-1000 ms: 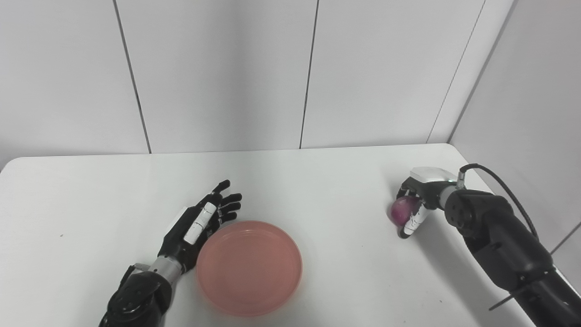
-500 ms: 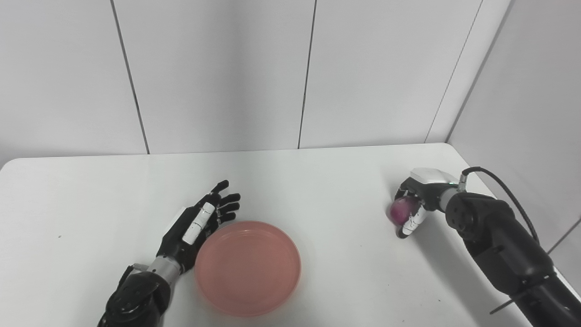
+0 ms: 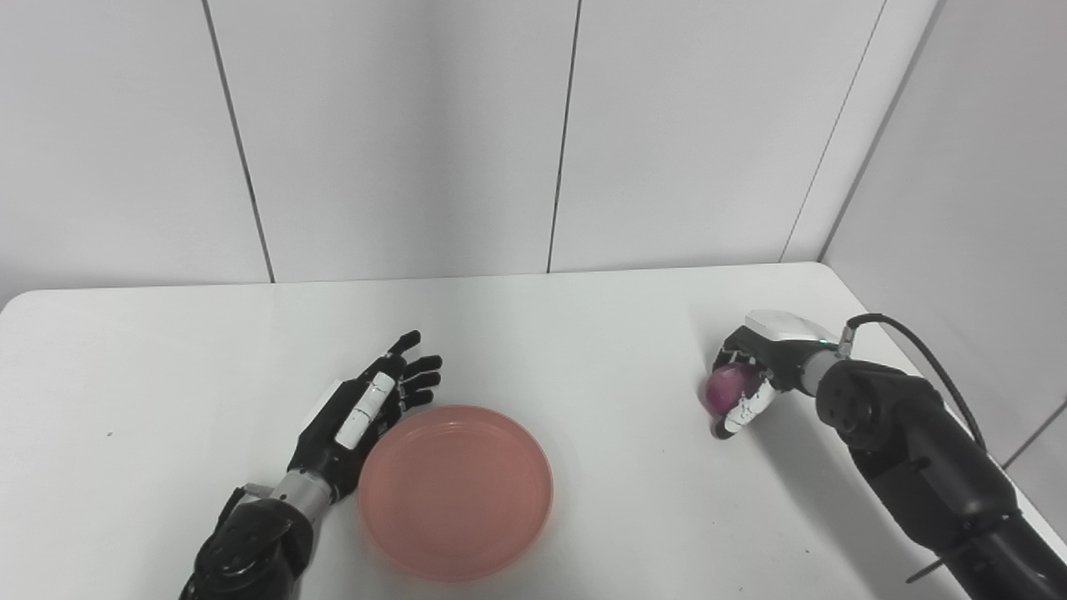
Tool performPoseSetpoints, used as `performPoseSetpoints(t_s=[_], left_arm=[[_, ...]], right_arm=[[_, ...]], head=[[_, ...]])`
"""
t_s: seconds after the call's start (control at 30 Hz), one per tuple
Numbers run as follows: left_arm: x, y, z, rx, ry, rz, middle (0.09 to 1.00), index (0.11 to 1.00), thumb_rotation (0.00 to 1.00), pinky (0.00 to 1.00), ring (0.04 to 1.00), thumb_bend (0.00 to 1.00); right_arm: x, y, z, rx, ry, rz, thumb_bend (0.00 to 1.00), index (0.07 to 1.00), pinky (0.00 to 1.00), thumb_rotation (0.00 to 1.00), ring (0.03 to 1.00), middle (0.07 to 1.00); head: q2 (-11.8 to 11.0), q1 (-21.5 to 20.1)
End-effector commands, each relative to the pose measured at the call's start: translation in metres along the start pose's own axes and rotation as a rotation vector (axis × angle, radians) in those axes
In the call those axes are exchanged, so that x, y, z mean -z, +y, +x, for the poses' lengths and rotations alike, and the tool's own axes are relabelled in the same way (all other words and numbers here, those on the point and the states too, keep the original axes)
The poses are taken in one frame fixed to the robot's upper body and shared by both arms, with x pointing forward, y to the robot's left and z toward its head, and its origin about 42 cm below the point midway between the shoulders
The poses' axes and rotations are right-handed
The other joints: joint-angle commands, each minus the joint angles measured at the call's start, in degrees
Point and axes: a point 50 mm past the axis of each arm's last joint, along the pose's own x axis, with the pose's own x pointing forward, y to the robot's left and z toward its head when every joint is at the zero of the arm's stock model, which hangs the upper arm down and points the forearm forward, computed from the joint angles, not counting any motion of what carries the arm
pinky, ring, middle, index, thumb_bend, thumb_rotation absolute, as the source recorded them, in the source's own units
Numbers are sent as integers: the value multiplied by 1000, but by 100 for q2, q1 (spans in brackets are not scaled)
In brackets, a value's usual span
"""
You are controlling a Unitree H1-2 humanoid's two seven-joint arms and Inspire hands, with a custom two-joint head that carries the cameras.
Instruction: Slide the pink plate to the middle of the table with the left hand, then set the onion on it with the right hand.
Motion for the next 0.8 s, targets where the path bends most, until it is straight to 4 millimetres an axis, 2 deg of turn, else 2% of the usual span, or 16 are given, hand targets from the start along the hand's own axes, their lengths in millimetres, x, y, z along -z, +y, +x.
performPoseSetpoints(t_s=[0.0, 0.57, 0.63, 0.77], left_arm=[[40, -1, -13, -2, 169, -29, 843, 918, 803, 856, 854, 899], [41, -1, -12, -6, 173, -29, 842, 918, 801, 862, 853, 895], [41, -1, -11, -4, 172, -26, 845, 918, 802, 859, 855, 899], [40, -2, -11, -3, 170, -28, 842, 915, 798, 856, 854, 904]], right_arm=[[1, -28, -4, 97, -26, -26, 530, 497, 292, 153, 368, 462], [-2, -39, -8, 102, -42, -38, 522, 492, 232, 145, 299, 409], [-7, -45, -11, 110, -57, -54, 521, 493, 248, 145, 320, 434], [-21, -58, -17, 138, -100, -67, 522, 493, 231, 142, 301, 413]], head=[[3, 9], [12, 25], [12, 28], [17, 43]])
